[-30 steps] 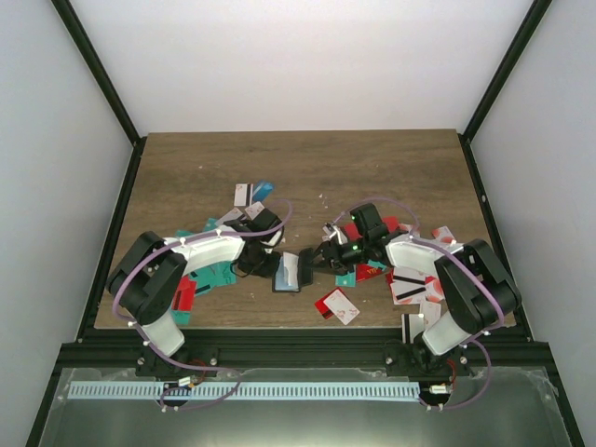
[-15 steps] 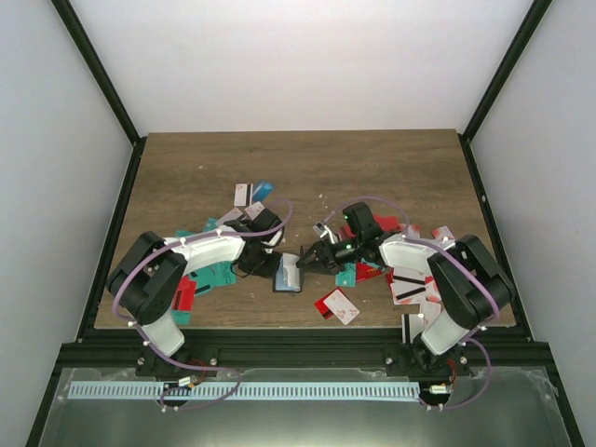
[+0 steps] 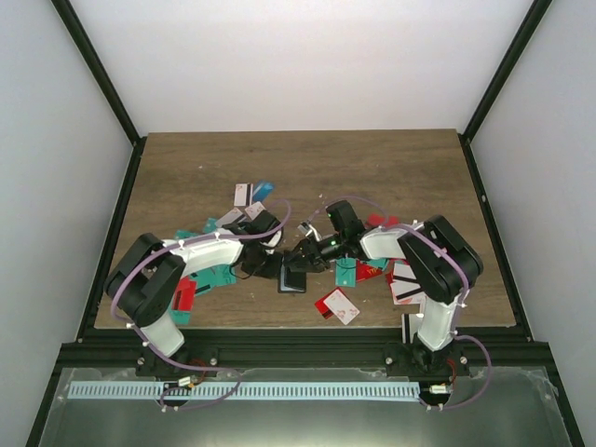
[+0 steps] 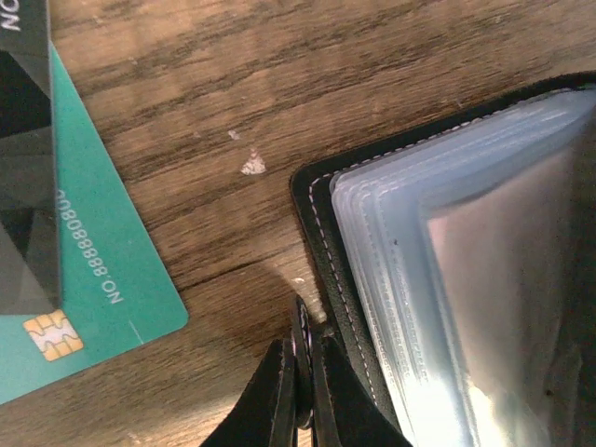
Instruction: Put the credit cards into the card holder
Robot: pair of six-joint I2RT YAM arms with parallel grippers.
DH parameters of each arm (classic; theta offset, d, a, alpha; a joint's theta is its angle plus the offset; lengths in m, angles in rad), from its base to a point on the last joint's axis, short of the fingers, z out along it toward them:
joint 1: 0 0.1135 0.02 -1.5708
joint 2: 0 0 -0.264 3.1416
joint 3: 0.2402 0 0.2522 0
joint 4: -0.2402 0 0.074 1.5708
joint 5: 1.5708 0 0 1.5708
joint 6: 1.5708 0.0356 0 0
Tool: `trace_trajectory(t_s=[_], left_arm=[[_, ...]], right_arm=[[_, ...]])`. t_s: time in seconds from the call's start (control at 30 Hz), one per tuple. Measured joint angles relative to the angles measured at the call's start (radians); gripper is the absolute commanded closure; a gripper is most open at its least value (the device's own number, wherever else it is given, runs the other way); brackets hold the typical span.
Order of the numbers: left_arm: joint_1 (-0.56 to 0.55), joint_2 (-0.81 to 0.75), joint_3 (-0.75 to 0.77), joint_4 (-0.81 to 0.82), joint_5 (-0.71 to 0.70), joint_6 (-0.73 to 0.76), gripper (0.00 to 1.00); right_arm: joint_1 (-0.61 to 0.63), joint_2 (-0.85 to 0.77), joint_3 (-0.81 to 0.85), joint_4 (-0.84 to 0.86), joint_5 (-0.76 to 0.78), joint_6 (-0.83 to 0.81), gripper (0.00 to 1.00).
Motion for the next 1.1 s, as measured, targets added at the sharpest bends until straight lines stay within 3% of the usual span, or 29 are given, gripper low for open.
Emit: trace_trajectory(t_s=[0.33,0.8,1.0,1.1], left_arm=[[0.006,-0.078,-0.13,0.167,0.049,-0.075,0.94],[0.006,-0.235,-0.249,0.257,0.043,-0.113,0.89],[0.006,-0.32,-0.296,0.293,0.069,-0.117,0.84],[0.006,-0.364,-0.303,0.307,0.082,-0.118,0.72]], right_arm=[[0.006,0.116,0.029,0.003,0.024,0.019,0.5],[0.012,0.137,0.121,-0.179,0.063,-0.027,0.51],[0.013,0.137,0.127,-0.197,0.069,-0.045,0.51],[0.013,0.137,0.129,-0.204,0.069,-0.05,0.51]])
